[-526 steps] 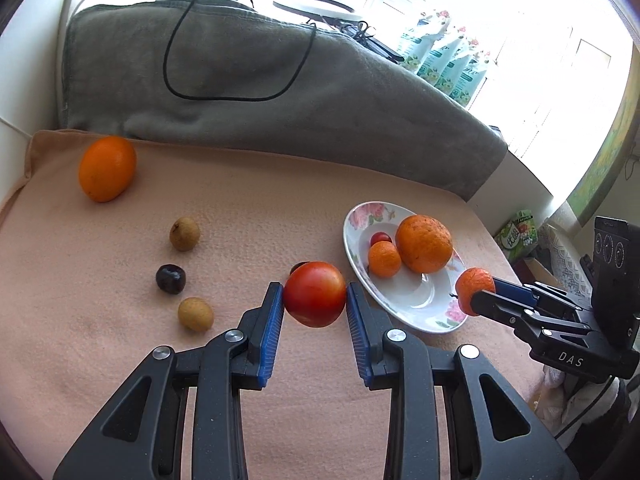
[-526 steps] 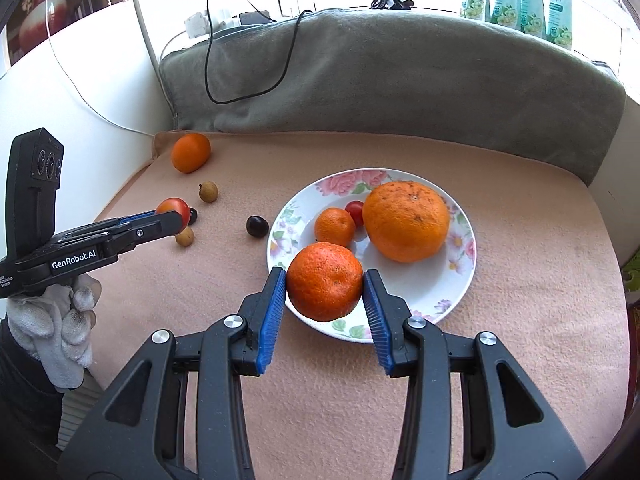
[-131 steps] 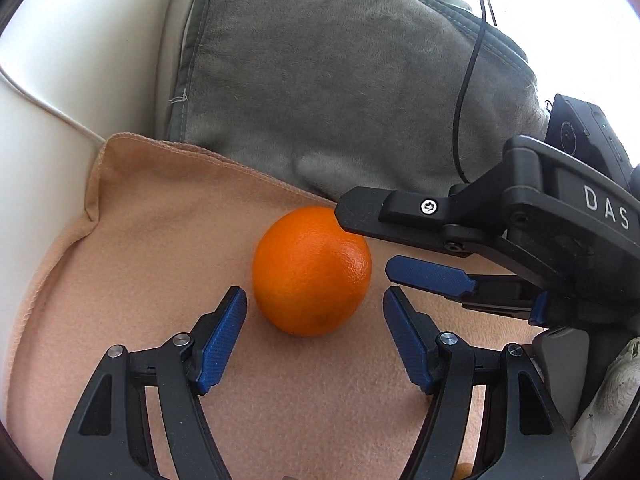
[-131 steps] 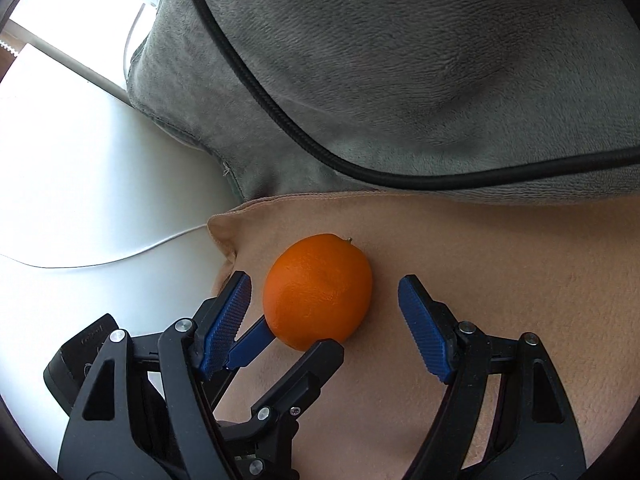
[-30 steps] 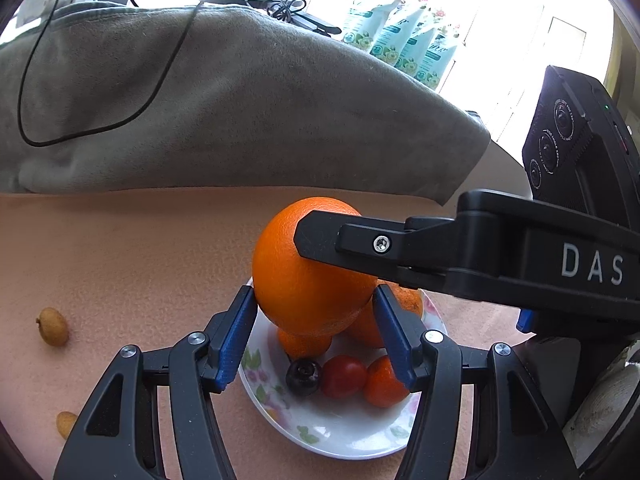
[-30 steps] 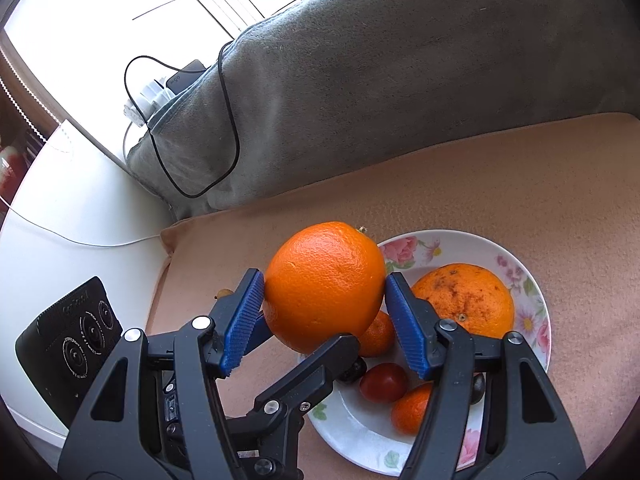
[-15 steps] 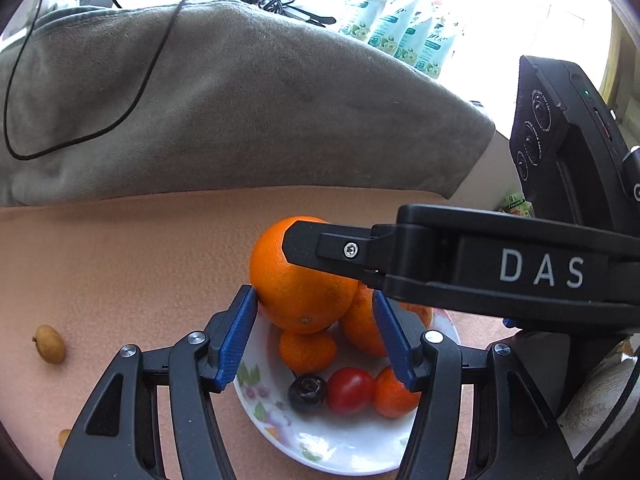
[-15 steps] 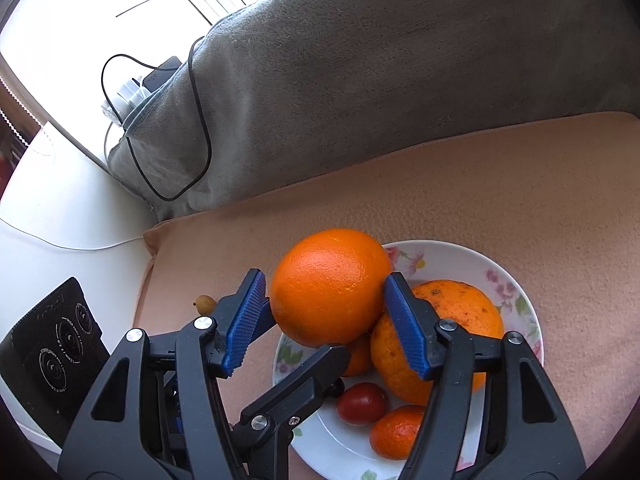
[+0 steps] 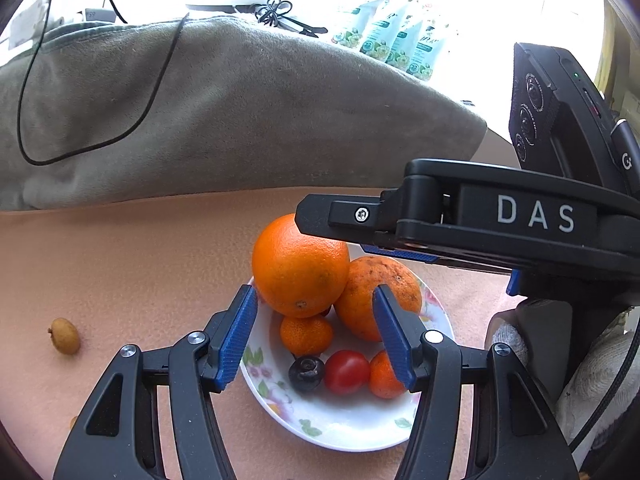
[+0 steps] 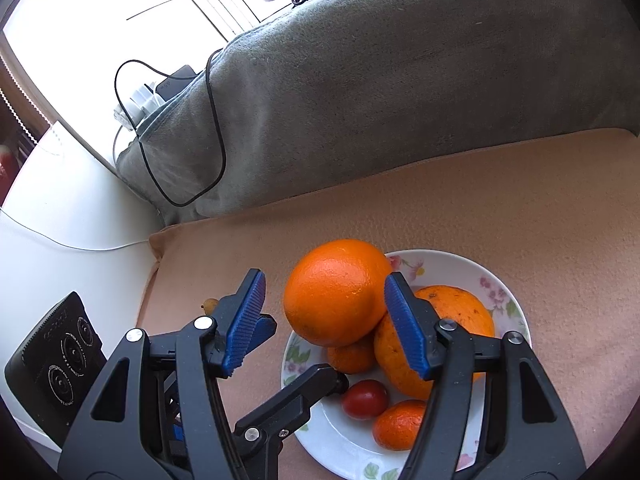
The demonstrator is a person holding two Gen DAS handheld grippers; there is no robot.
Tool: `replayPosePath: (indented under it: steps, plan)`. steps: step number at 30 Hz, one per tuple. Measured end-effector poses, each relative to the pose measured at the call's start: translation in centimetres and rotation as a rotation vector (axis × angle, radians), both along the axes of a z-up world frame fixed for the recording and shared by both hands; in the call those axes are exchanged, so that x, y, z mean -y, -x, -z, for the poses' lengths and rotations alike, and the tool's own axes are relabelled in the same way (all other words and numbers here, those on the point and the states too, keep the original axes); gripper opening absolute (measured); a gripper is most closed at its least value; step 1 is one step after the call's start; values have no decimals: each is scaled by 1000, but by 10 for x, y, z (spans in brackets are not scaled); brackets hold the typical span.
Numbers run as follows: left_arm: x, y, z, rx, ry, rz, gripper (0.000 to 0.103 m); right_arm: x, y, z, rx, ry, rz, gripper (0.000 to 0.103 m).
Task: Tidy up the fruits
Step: 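Carry the orange onto the floral plate and open both grippers, then move both grippers toward the two small brown longans on the blanket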
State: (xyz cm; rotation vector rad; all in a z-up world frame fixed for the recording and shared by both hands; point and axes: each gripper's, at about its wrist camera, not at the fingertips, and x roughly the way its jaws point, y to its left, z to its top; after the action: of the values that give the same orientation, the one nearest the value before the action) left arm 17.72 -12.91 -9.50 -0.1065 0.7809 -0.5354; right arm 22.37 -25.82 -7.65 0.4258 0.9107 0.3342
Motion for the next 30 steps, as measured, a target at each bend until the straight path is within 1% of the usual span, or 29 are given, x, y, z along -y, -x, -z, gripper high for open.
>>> replayPosePath:
  steps: [8,11,15,16,17,19,20,26,30]
  plan:
    - [-8,20,-5,34,-41,-5,60,5,13,-9,22,0,10,66]
    - [-11,27,-9,45,-54,-11,60,5,19,-14,42,20,8,66]
    - [-21,41,-12,51,-57,-26,60,3,28,-20,70,40,8,76]
    - [-23,42,-14,54,-57,-28,60,2,30,-22,79,45,9,77]
    - [-24,45,-15,56,-58,-30,60,2,32,-23,86,52,10,77]
    - [-27,47,-17,57,-63,-35,65,0,35,-26,99,66,13,78]
    - [-28,50,-17,59,-65,-34,65,-1,37,-28,106,73,13,78]
    - [-33,54,-20,74,-82,-54,65,-6,44,-33,138,91,12,78]
    - [-44,55,-22,82,-91,-81,65,-16,45,-38,167,104,-17,78]
